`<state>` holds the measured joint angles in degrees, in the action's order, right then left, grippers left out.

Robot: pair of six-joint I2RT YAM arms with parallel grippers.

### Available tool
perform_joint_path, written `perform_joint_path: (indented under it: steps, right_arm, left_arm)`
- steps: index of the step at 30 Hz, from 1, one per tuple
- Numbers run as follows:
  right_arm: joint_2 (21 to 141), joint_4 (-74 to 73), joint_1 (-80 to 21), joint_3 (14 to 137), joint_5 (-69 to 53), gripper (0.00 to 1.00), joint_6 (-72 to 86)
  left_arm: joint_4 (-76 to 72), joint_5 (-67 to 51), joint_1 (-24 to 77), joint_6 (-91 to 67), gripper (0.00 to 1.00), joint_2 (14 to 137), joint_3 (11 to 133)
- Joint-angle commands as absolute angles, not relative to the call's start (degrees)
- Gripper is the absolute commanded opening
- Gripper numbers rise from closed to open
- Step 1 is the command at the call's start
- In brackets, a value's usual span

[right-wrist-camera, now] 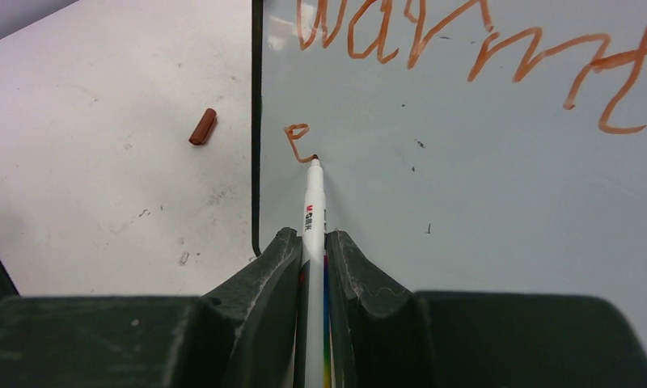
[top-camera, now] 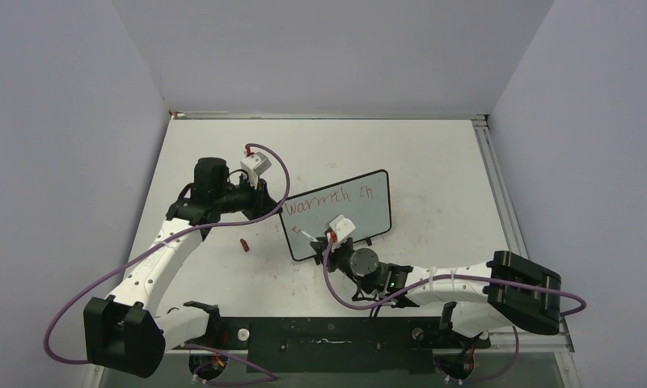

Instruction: Write a sentence on the whiteboard

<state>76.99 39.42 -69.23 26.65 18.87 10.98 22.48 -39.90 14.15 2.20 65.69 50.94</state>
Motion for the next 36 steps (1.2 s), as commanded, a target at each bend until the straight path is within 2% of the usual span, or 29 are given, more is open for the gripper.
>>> perform_joint_path:
  steps: [1, 36]
  right_arm:
    - [73.9, 41.0, -69.4, 26.4, 22.0, 0.05, 11.1]
    - [76.9, 43.1, -70.2, 29.8, 23.1, 0.05, 8.2]
  left_arm:
    - [24.8, -38.0, 13.9, 3.5, 0.0, 65.7, 50.6]
    - [24.8, -38.2, 13.9, 3.5, 0.0, 65.8, 50.7]
